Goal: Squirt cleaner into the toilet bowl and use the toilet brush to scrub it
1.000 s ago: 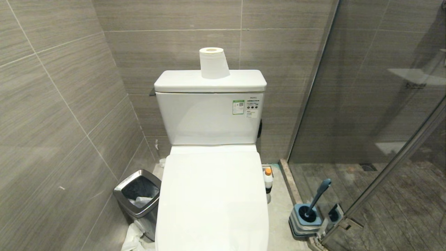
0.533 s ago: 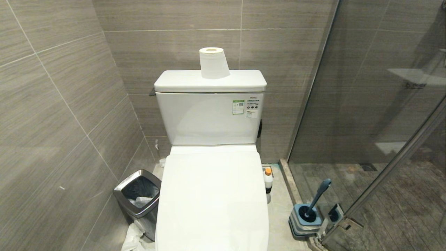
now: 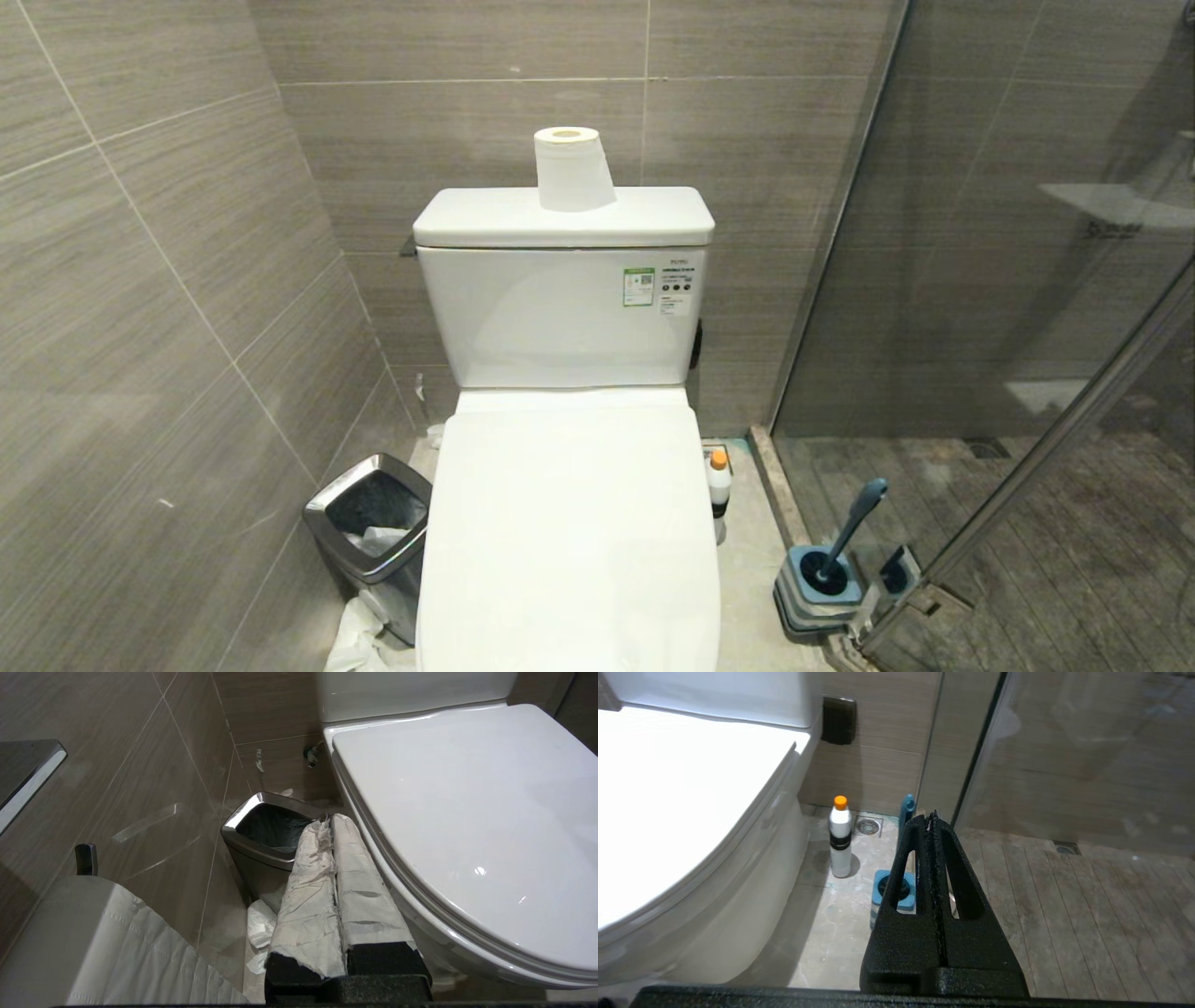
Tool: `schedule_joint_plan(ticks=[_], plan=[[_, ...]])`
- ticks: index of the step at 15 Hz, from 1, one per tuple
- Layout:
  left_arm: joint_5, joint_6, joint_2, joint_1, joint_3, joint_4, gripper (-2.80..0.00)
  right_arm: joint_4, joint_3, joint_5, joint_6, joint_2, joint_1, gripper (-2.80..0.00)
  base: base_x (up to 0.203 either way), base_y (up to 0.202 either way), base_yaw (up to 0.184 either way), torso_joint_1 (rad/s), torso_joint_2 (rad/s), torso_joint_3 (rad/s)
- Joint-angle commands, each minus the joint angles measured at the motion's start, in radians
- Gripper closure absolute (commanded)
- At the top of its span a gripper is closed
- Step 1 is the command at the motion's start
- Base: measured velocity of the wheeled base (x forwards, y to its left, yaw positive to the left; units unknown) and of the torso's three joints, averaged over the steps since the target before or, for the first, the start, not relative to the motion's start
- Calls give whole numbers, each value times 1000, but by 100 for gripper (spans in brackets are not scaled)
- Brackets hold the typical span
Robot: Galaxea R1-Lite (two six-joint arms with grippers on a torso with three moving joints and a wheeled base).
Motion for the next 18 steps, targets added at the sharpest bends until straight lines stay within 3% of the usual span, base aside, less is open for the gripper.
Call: schedule_joint_plan(ticks=[1,4,18], plan=[[2,-27,1,0,2,-3,0,2,25,0,10,0,0,0,0,0,0,0,0,0],[20,-71,1,0,2,-6,0,2,25,-2,62,0,0,0,0,0,0,0,0,0],[22,-72,1,0,2,-4,0,1,25,-3,61,0,0,0,0,0,0,0,0,0]])
